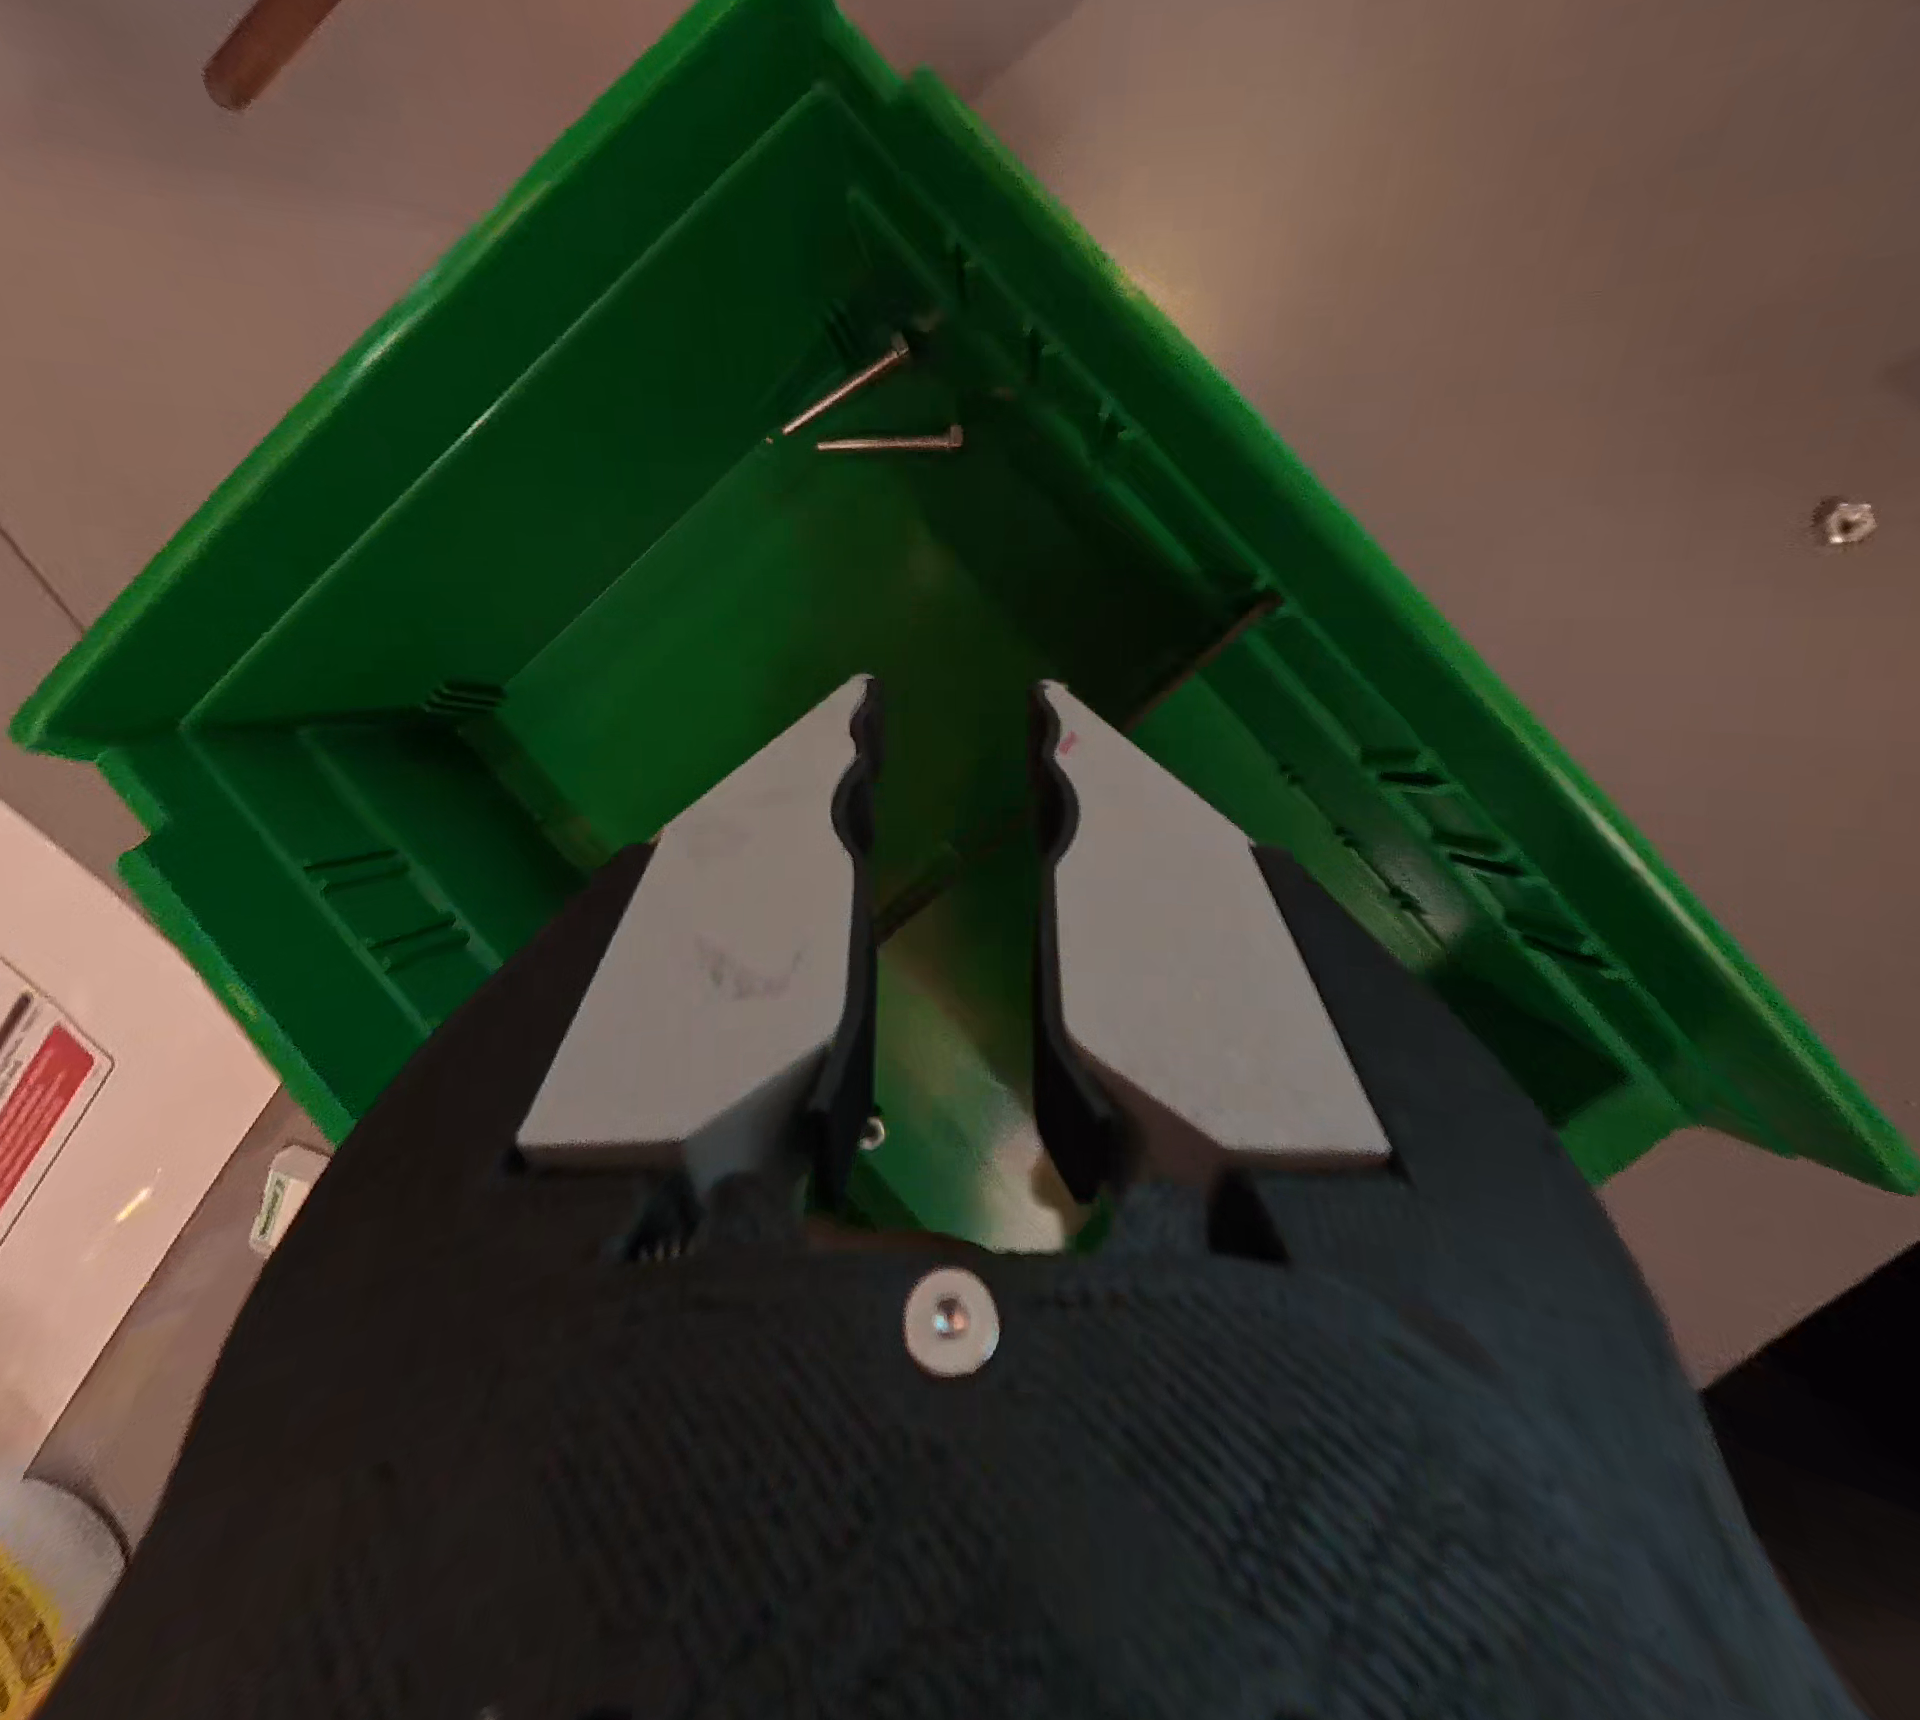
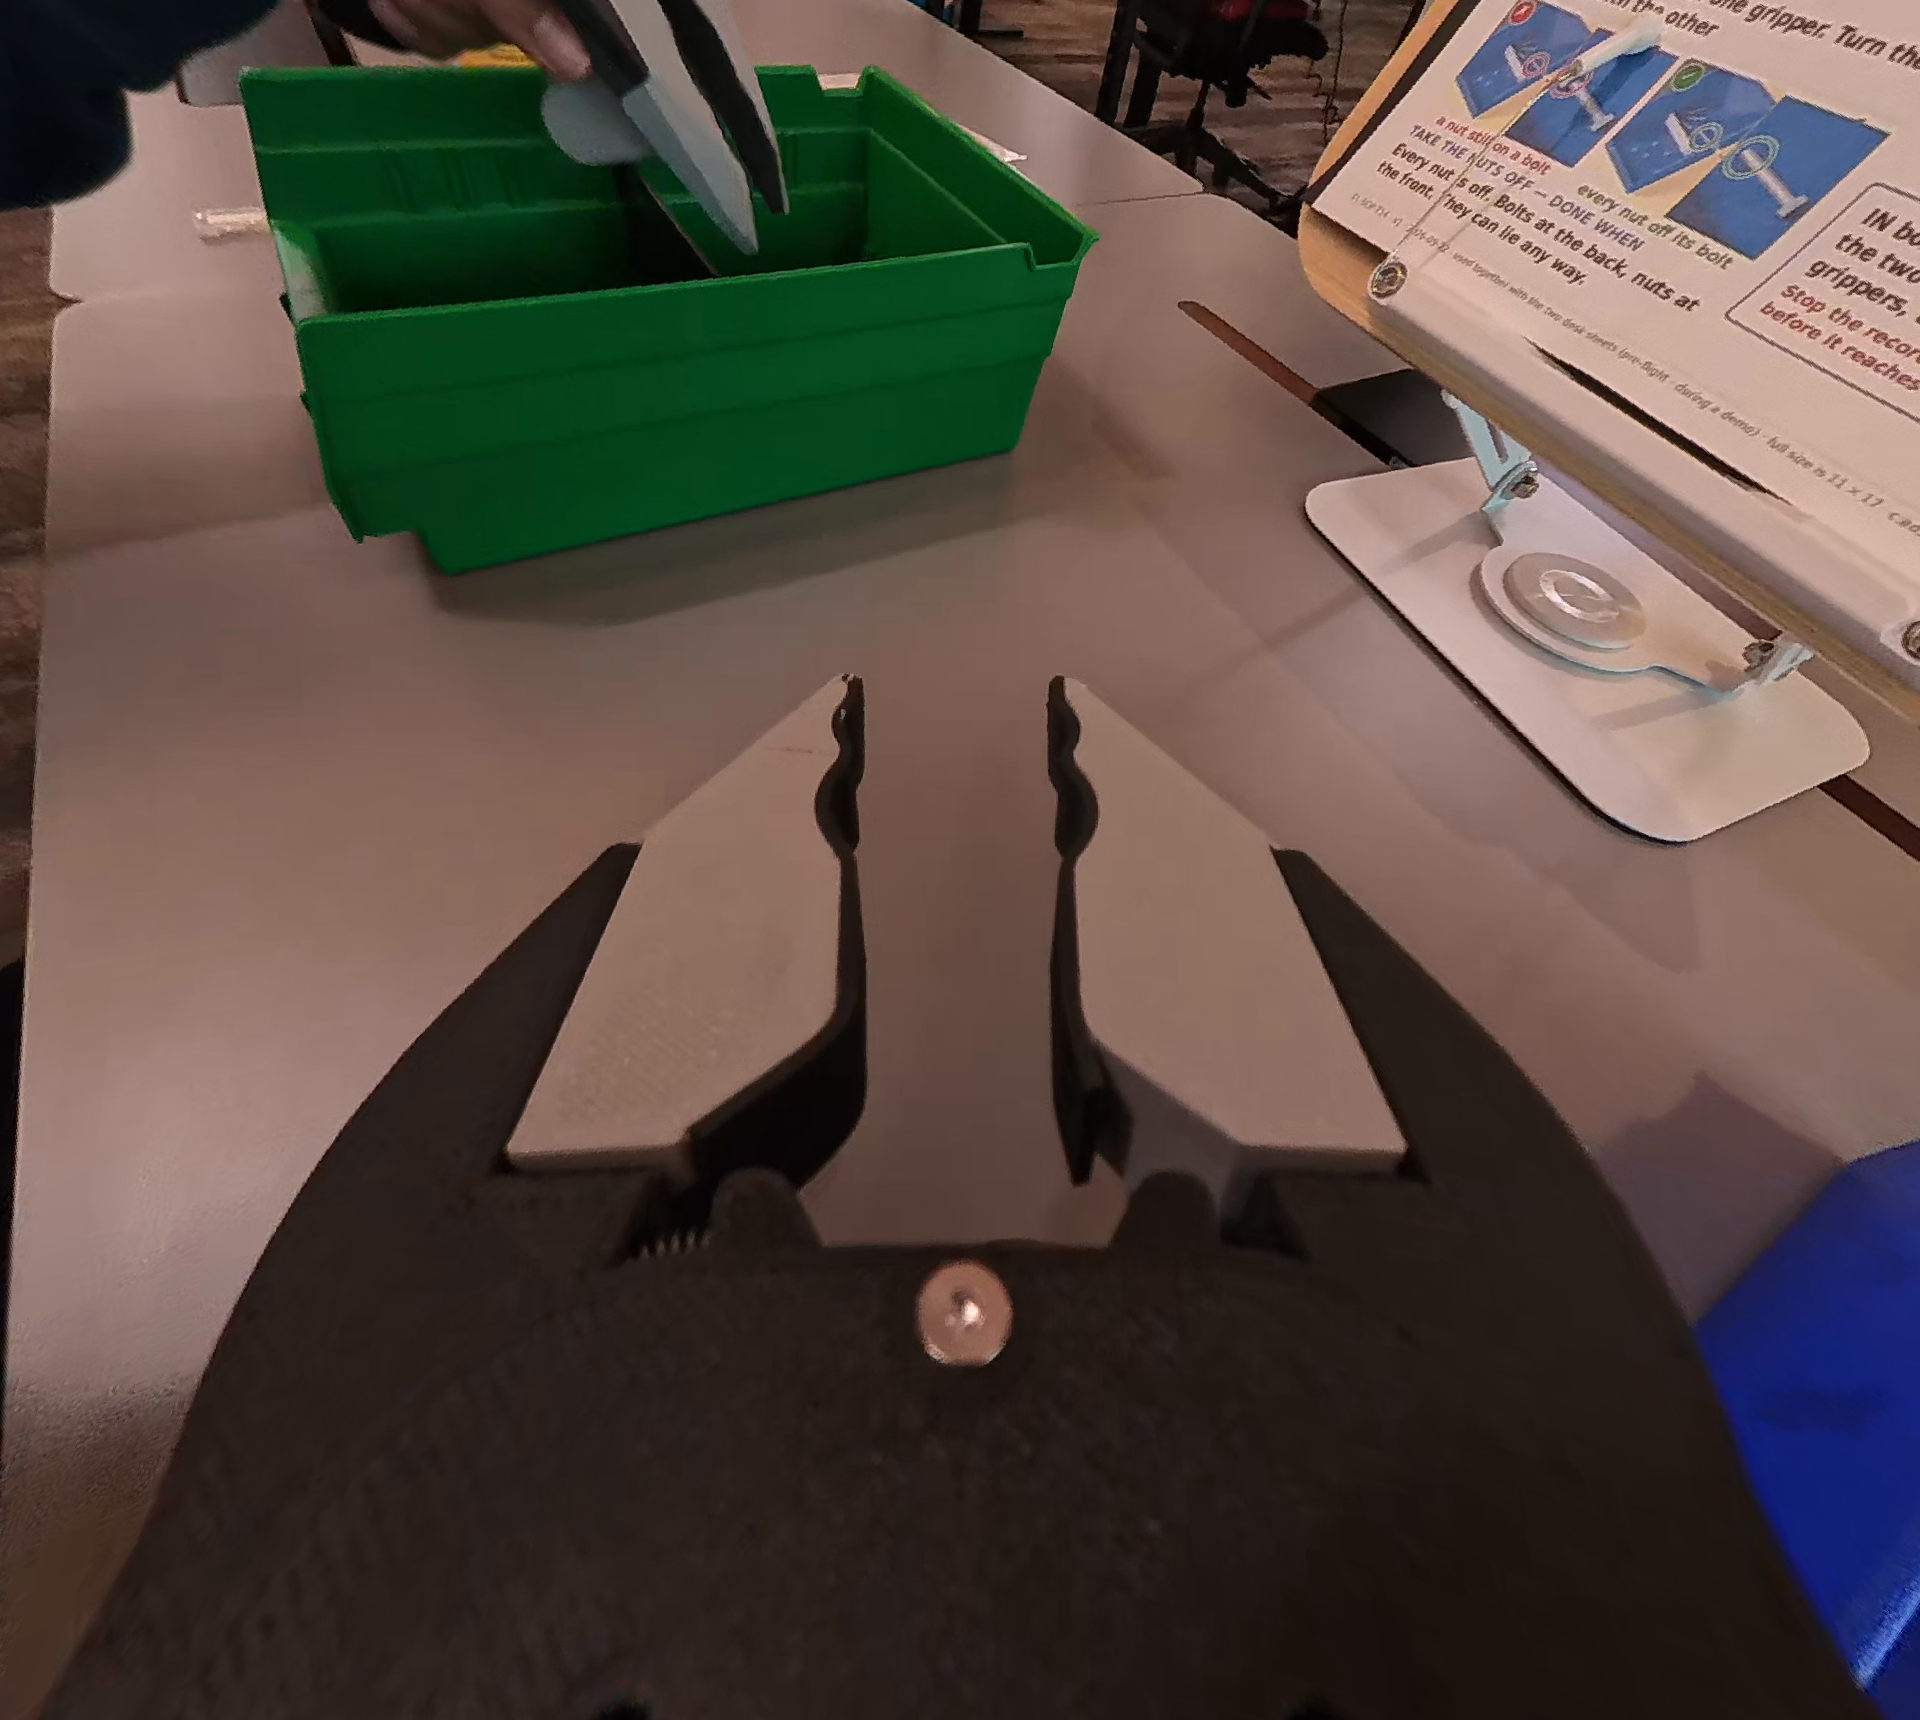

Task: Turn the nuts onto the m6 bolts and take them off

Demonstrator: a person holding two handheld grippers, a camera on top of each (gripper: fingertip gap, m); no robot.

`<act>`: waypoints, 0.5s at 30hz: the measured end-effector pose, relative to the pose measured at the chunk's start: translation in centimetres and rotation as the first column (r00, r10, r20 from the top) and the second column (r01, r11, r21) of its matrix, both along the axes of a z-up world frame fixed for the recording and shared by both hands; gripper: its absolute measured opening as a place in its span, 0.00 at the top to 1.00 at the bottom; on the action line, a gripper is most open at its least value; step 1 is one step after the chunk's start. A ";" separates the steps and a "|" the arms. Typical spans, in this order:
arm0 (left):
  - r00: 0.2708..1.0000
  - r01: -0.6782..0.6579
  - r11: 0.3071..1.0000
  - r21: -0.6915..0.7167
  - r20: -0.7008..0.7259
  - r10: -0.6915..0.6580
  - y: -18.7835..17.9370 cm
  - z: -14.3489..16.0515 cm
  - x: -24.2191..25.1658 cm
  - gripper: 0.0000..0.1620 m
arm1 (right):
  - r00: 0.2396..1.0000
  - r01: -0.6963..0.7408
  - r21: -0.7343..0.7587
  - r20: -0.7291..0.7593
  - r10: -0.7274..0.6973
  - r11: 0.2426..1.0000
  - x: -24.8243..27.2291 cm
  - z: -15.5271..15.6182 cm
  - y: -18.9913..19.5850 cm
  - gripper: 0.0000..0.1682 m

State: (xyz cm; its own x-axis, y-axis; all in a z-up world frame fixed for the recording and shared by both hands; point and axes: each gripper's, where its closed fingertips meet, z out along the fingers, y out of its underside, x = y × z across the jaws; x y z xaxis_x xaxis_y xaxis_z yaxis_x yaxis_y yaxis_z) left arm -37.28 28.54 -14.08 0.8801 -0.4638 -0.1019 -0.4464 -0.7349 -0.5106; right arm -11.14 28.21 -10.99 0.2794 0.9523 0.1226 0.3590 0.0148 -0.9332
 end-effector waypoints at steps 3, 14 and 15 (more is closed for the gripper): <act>1.000 0.020 0.998 -0.056 -0.005 -0.021 1.4 -1.6 -0.4 0.84 | 1.000 0.007 -0.012 -0.017 -0.007 1.000 -0.2 0.0 0.3 0.81; 0.883 0.324 0.921 -0.218 -0.279 -0.377 7.3 -6.0 -0.2 0.84 | 0.999 0.006 -0.024 0.040 -0.005 1.000 -0.2 -1.8 0.7 0.81; 0.849 0.386 0.889 -0.245 -0.282 -0.447 7.2 -6.5 0.1 0.84 | 0.999 0.004 -0.025 0.042 -0.003 1.000 -0.2 -1.9 0.7 0.81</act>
State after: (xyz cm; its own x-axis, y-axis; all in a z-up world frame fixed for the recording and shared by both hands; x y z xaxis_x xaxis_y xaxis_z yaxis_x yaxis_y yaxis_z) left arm -37.14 35.71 -20.56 0.5314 -0.8157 -0.2286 -0.8468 -0.5048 -0.1676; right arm -11.37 28.87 -12.87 0.2782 0.9542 0.1102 0.3982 -0.0101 -0.9172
